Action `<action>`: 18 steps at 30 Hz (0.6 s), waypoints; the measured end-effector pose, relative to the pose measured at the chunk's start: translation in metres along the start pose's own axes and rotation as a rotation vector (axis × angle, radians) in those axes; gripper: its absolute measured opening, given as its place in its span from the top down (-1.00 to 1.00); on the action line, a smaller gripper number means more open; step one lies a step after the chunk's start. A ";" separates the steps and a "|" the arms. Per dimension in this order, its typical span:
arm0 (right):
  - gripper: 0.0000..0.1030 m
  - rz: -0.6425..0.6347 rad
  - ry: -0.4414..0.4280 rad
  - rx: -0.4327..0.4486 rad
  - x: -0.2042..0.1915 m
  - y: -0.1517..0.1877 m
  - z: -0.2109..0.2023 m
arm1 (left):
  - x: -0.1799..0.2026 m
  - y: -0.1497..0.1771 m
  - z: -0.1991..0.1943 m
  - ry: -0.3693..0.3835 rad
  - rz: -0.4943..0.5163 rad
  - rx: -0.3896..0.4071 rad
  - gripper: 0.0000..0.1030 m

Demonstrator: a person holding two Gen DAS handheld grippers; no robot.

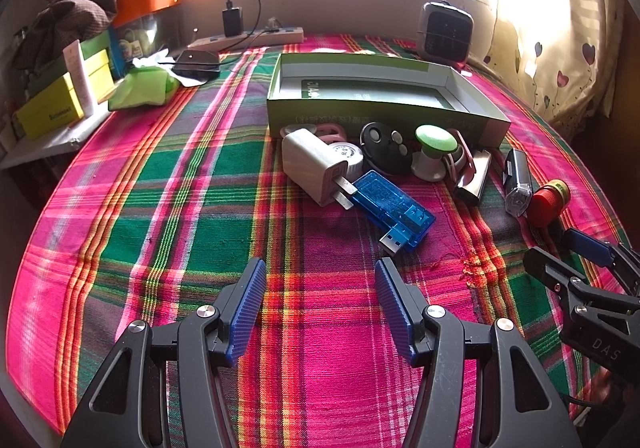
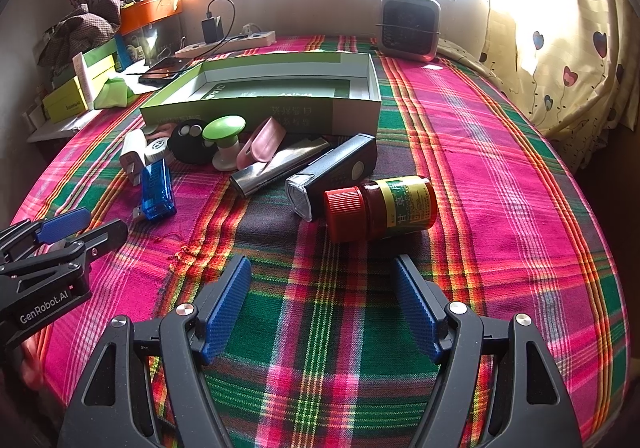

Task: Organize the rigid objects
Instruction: 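Move the left tool to the white USB charger while the right tool approaches the red-capped bottle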

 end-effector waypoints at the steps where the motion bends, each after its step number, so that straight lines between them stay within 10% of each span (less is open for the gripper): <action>1: -0.41 0.014 0.001 -0.001 0.002 0.001 -0.001 | -0.002 -0.001 0.001 0.006 -0.011 -0.002 -0.09; 18: -0.41 0.118 0.117 -0.013 0.036 -0.019 0.010 | -0.009 -0.015 0.015 0.060 -0.064 -0.037 -0.09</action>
Point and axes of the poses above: each gripper's, at about its wrist camera, not at the fingertips, and z roughly the way its jaws point, x to its right, y to its underside, the point moved 8 cm from there along z, roughly the way its jaws point, and after that the axes turned 15 degrees about x, right-handed, at the moved point
